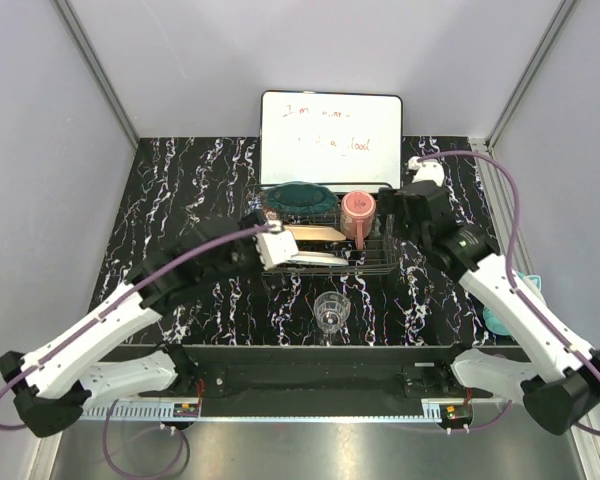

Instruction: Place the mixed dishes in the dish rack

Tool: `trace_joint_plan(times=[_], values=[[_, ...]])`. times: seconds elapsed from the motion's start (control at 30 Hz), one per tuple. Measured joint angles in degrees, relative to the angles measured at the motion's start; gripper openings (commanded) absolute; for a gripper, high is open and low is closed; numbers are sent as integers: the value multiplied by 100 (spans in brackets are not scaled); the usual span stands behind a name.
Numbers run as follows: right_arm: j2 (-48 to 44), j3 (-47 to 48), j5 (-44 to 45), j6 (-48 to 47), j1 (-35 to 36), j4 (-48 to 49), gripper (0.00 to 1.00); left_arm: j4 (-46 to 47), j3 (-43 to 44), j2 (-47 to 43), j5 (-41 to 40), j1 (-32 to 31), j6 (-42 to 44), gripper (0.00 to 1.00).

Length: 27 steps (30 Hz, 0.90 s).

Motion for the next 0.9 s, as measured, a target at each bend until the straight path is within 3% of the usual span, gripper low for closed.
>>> trace_joint_plan(times=[0.2,0.53,0.9], values=[[-774,-420,153,282,0,-31,100,-402,-396,645,-258,-785,-304,98],[-1508,-1104,103,625,0,-55,100,57,-68,2212,-1043,-977,-1290,94],[-1757,-1473,74,651,0,87,100,503,-457,2234,-1998,-1860,-1405,92]])
